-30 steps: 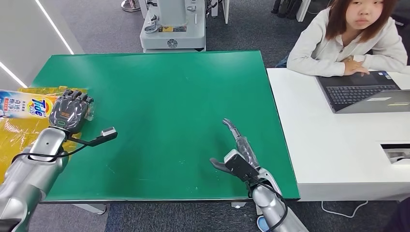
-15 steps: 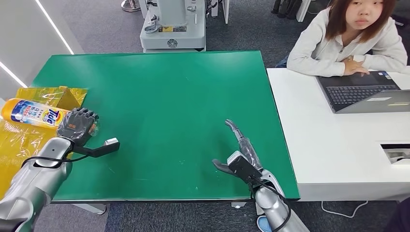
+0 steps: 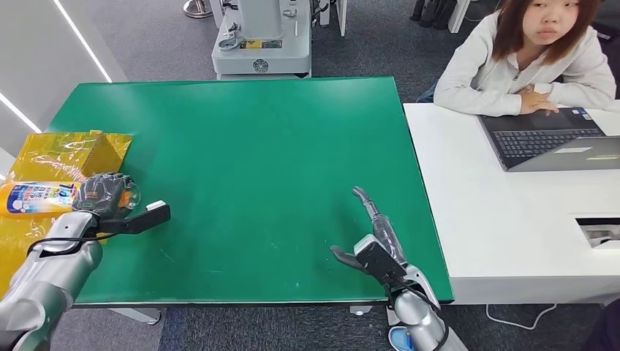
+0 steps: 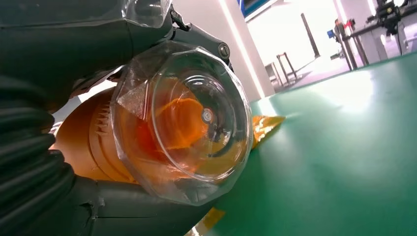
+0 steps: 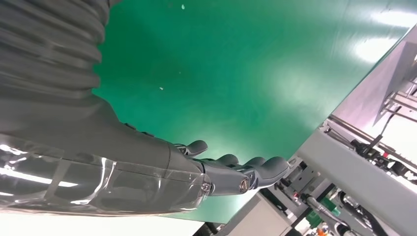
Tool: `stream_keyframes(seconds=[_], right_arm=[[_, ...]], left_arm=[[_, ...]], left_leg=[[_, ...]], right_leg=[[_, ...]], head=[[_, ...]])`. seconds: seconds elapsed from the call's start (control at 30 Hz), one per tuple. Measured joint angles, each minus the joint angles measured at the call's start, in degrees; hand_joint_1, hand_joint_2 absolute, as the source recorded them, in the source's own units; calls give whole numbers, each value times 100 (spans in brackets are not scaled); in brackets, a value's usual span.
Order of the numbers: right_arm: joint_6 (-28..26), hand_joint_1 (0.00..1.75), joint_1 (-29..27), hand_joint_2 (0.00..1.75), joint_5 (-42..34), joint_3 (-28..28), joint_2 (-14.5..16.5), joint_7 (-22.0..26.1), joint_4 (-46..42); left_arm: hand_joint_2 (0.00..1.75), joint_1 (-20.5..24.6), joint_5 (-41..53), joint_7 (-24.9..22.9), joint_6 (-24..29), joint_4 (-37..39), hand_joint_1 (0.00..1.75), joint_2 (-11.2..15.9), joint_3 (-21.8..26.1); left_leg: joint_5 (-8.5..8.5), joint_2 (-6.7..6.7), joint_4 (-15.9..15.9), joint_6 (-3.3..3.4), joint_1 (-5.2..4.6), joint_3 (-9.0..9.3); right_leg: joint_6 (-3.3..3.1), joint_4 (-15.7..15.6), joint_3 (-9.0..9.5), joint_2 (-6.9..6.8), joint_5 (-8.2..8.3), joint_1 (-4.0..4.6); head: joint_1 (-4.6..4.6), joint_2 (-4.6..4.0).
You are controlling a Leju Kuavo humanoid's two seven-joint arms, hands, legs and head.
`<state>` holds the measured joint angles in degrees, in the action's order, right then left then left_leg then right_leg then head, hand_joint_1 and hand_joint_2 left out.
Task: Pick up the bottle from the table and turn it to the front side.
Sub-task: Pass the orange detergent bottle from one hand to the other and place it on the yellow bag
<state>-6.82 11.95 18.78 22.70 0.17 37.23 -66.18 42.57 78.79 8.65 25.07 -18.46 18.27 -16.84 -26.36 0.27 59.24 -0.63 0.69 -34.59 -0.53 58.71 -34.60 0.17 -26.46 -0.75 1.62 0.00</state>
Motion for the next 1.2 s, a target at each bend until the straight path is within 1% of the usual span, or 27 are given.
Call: stream_keyframes(seconds=[0.03, 0.17, 0.3, 0.5, 0.63, 0.83, 0.93, 1.07, 1.13, 1.2], right_arm=[[-3, 0, -23, 175, 0, -7, -5, -3, -27], [-8, 0, -84, 175, 0, -20, -24, -13, -109], [-10, 0, -144, 175, 0, -32, -49, -17, -172], [-13, 0, -171, 175, 37, -37, -55, -86, -225], [-20, 0, -169, 175, 57, -49, -55, -125, -239], [-17, 0, -125, 175, 55, -146, -55, -145, -258], [-12, 0, -93, 175, 50, -182, -55, -163, -257], [-10, 0, -89, 175, 50, -198, -55, -175, -256], [-4, 0, -90, 175, 50, -203, -55, -175, -256], [7, 0, -93, 175, 48, -217, -55, -176, -256]], left_arm=[[175, 0, -13, 14, -39, 12, 175, -1, 27], [175, 2, -25, 43, -151, 49, 0, -15, 86], [175, 0, -25, 45, -272, 72, 0, -59, 137], [175, -20, -43, 107, -249, 78, 0, -142, 170], [175, -97, -209, 233, -102, 88, 0, -219, 229], [175, -283, -596, 488, 180, 89, 0, -415, 478], [175, -330, -735, 561, 224, 89, 0, -518, 637], [175, -345, -763, 587, 229, 89, 0, -587, 751], [175, -348, -926, 699, 244, 89, 0, -614, 799], [175, -354, -1392, 1022, 294, 81, 0, -675, 943]], left_leg=[[0, 0, 0, 0, 0, 0], [0, 0, 0, 0, 0, 1], [0, -1, 0, 0, 0, 0], [0, 0, 0, 0, 0, 0], [0, -1, 0, 0, 0, 0], [0, -1, 0, 0, -1, 0], [0, -2, 0, 0, -1, 0], [0, -2, 0, 0, -1, 0], [0, -2, 0, 0, 0, 1], [0, -3, 0, 0, 0, 1]], right_leg=[[0, 0, 0, 0, 0, 0], [0, 0, 0, 0, 0, 0], [0, 0, 0, -1, 0, 0], [0, 0, 1, -1, 0, 0], [0, 0, 1, -1, 0, -1], [0, 0, 2, -2, 0, -1], [0, 0, 3, -3, 0, -1], [0, 0, 3, -3, 0, -1], [0, 0, 2, -3, 0, 0], [0, 0, 1, -3, 0, 0]], head=[[0, 0], [1, 0], [1, 0], [1, 0], [1, 0], [0, 1], [0, 0], [1, 0], [1, 0], [2, 0]])
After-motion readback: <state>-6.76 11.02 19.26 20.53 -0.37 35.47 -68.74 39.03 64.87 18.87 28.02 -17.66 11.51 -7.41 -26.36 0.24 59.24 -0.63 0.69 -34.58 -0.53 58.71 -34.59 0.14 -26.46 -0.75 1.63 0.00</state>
